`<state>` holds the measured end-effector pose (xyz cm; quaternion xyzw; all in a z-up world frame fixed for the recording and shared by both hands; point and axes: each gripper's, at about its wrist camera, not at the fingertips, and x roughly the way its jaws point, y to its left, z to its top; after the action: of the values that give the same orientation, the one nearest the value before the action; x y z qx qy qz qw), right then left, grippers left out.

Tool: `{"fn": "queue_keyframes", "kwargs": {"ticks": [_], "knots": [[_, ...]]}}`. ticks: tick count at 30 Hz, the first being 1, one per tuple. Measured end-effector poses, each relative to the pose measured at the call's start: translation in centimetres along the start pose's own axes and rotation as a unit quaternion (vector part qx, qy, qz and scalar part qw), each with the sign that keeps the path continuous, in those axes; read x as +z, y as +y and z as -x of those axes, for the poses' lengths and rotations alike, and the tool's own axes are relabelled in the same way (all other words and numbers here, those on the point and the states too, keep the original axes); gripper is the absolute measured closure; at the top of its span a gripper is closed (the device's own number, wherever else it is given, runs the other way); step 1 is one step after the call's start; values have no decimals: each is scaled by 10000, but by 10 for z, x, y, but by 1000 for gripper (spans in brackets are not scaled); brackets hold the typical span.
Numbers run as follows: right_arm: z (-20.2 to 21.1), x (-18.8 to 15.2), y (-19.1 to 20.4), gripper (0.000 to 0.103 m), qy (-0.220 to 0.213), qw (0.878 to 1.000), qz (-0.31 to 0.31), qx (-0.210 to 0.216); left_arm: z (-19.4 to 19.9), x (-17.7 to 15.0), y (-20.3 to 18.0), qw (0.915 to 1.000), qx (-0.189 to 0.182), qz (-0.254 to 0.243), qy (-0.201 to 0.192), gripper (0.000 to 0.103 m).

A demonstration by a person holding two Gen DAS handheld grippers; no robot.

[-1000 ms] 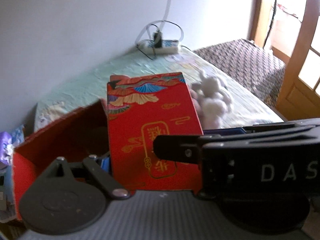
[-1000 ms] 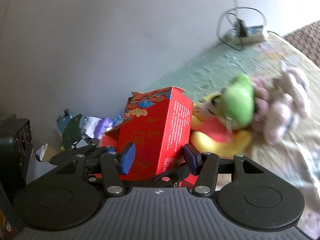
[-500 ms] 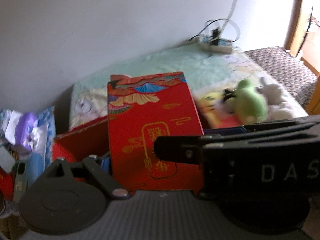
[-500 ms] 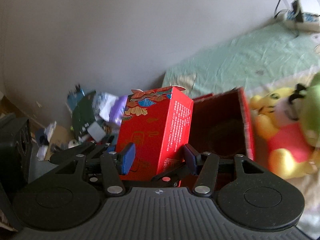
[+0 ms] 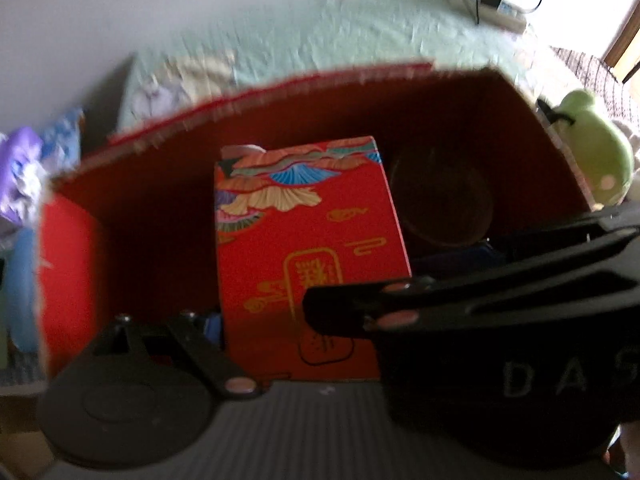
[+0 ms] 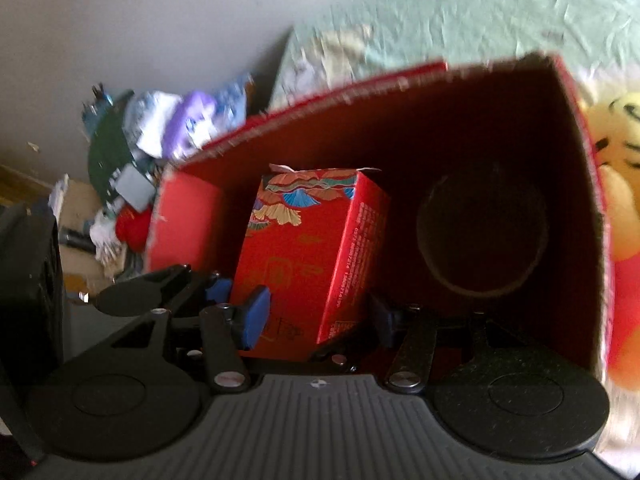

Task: Organize objects
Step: 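Lower the gift box into the red box and open the right gripper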

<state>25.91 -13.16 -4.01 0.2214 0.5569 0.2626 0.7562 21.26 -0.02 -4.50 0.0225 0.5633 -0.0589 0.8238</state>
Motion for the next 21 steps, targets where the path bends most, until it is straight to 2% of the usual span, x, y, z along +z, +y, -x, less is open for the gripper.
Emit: {"fn": "queue_keyframes", "kwargs": {"ticks": [5, 10, 15, 21], "knots": [[-5, 3, -8, 41, 216, 9995, -122, 183, -4, 2, 0, 9998, 80, -12, 195, 20], [-1, 0, -16, 40, 25, 9995, -266, 194, -9, 10, -7, 9993, 70, -147, 343, 19], [-8, 7, -14, 38, 104, 9993, -350, 23, -14, 12, -15, 9982, 146, -356, 458, 18], [-12, 17, -8, 36, 234, 9989, -117, -396, -10, 10, -14, 9985, 15, -277, 463, 14]]}}
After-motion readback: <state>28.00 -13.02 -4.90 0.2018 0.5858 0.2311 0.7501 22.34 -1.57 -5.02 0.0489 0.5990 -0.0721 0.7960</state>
